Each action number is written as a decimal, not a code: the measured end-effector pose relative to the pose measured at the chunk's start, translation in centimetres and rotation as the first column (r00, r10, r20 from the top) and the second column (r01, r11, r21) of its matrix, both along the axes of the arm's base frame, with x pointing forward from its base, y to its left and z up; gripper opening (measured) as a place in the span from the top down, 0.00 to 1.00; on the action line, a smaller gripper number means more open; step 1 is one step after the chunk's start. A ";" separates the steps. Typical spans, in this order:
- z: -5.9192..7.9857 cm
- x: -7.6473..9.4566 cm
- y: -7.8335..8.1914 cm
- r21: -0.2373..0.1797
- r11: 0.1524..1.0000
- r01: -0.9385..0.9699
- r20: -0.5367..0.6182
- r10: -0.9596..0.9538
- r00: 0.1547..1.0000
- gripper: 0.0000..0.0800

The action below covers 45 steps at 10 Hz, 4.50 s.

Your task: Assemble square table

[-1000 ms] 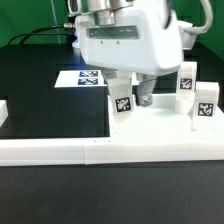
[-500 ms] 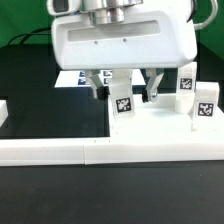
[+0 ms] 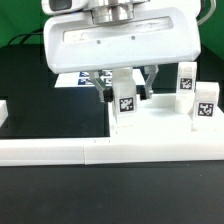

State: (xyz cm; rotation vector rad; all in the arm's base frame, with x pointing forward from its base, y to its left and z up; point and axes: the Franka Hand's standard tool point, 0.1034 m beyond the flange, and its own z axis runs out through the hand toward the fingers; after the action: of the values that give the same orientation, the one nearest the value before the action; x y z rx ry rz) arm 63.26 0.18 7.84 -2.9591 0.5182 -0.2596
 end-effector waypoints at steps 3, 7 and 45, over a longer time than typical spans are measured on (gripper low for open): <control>-0.2 -0.2 -0.6 0.035 0.973 0.230 -0.030 -0.229 0.973 0.63; -0.5 -0.8 -1.3 0.098 0.656 0.748 -0.192 -0.725 0.661 0.63; -1.0 -1.3 0.1 0.155 0.835 0.529 -0.137 -0.512 0.848 0.19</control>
Offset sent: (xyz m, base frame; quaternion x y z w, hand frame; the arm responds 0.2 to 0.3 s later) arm 0.0000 0.0000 0.0000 0.0000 0.0000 0.1938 0.9810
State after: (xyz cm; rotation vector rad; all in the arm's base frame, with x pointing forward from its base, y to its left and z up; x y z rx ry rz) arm 61.97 0.30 6.80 -2.5944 1.2889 -0.1150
